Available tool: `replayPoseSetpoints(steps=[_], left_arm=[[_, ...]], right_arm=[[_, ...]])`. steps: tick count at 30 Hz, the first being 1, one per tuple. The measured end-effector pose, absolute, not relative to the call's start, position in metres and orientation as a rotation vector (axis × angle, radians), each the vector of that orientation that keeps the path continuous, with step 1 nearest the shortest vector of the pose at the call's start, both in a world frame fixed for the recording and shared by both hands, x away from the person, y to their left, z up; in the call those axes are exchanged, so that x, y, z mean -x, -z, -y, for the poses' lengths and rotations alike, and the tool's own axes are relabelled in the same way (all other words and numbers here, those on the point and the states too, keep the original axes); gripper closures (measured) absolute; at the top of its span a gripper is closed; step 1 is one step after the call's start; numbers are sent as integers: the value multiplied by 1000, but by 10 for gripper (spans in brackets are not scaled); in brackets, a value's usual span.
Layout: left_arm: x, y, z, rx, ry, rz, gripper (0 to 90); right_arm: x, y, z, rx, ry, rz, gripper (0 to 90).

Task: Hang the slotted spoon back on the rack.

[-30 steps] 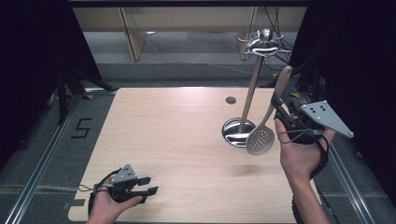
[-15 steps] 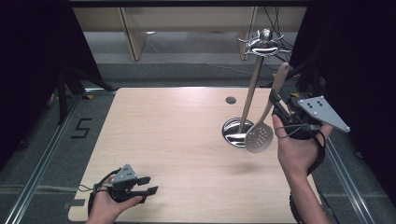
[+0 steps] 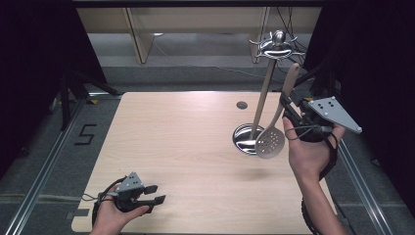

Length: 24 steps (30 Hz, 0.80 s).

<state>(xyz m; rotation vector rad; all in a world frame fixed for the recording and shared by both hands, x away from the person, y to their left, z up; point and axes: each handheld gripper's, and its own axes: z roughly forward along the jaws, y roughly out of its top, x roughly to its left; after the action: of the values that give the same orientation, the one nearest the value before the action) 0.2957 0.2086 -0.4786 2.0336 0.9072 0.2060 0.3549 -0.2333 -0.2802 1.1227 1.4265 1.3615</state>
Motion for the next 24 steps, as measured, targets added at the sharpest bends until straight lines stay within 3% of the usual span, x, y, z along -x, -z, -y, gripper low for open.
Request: replayPoseSetpoints(steps=[24], left_arm=[[-296,479,-209,-2034,-205,-904,491]], right_arm=[[-368,278,227,-1144,-1346,-1448,702]])
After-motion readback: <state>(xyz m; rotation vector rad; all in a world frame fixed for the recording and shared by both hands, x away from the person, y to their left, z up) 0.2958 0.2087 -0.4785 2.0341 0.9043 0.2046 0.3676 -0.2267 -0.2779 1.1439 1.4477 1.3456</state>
